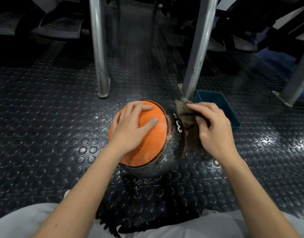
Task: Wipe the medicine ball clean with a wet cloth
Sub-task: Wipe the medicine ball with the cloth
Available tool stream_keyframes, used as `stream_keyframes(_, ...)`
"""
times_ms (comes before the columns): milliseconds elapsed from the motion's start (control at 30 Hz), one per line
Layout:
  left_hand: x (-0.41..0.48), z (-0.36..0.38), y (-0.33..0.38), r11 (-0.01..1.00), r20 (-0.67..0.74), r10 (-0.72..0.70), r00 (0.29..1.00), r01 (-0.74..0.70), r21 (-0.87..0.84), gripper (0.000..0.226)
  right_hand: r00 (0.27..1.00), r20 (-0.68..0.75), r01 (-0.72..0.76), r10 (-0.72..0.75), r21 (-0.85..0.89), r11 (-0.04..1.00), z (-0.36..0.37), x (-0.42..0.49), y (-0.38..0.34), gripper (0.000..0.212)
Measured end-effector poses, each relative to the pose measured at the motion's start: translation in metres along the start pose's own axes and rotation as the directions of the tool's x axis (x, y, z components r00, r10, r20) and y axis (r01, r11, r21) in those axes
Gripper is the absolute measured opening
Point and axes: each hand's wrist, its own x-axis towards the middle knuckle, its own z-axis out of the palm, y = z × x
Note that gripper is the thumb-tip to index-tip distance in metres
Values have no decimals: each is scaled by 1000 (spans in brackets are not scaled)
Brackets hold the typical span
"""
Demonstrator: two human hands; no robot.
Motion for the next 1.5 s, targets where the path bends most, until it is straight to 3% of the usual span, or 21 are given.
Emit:
stream_keyframes(100, -1, 0, 0, 1000, -16, 8, 1000, -8, 10, 39, 974, 119, 187, -193, 65, 980, 12, -5, -16, 45)
stream_keyframes(167, -2, 1, 0, 1000, -5, 9, 1000, -9, 3, 40, 982, 161, 100, -100, 5, 995, 20, -7, -2, 47)
stream_keyframes(233, -2, 1, 1, 1000, 9, 9, 1000, -9, 2, 44, 993, 113, -33, 45, -110, 993, 17, -4, 13, 44)
stream_keyframes(300, -1, 1, 1, 1000, 14, 17, 1000, -18, 11, 45, 994, 41, -100, 105, -114, 988, 8, -2, 15, 42)
stream_keyframes(367, -1, 1, 1, 1000, 14, 16, 1000, -17, 14, 43, 1000, 6, -23, 23, 8, 1000, 4, 0, -1, 41)
stream_keyframes(433, -1, 1, 0, 1000, 1, 6, 1000, -6, 8, 40, 988, 59, 137, -140, 61, 989, 7, -4, -17, 42)
stream_keyframes(500, -1, 1, 0, 1000, -14, 11, 1000, -11, 2, 41, 973, 139, 181, -186, 50, 982, 16, -6, -14, 46)
stream_keyframes(567, -1, 0, -1, 1000, -1, 10, 1000, -10, -5, 40, 985, 159, 62, -67, 32, 998, 22, -6, 2, 50)
stream_keyframes(667, -1, -1, 0, 1000, 24, -1, 1000, 1, 4, 34, 991, 70, -112, 114, -26, 993, 17, -5, 9, 48)
stream_keyframes(767, 0, -1, 1, 1000, 20, 6, 1000, -6, 11, 32, 999, -7, 42, -42, 33, 999, 13, -5, -13, 44)
stream_keyframes(867, 0, 0, 0, 1000, 14, 7, 1000, -7, 1, 30, 969, 107, 214, -223, 91, 973, 18, -9, -21, 47)
stream_keyframes(967, -1, 0, 0, 1000, 26, 2, 1000, -2, -9, 29, 988, 149, 46, -50, 27, 999, 23, -6, 2, 51)
stream_keyframes(1067, -1, -1, 1, 1000, 26, 9, 1000, -8, -12, 29, 982, 77, -165, 175, -124, 979, 16, -5, 16, 46)
stream_keyframes(1133, 0, -2, 1, 1000, 16, 11, 1000, -11, -10, 31, 984, 10, -175, 175, -12, 984, 11, -2, 9, 44)
stream_keyframes(1200, -1, -1, 1, 1000, 8, 2, 1000, -2, -9, 33, 998, -7, -58, 61, 192, 980, 9, -1, -7, 44)
stream_keyframes(1267, -1, -1, 0, 1000, -10, 8, 1000, -8, -4, 34, 996, 42, 61, -74, 264, 963, 13, -2, -17, 46)
stream_keyframes(1367, 0, -1, -2, 1000, -9, 0, 1000, 0, -23, 38, 991, 129, 7, -27, 154, 988, 25, -5, -3, 50)
stream_keyframes(1500, -1, -2, 0, 1000, 10, -2, 1000, 2, -1, 37, 980, 52, -184, 190, -111, 977, 20, -3, 18, 45)
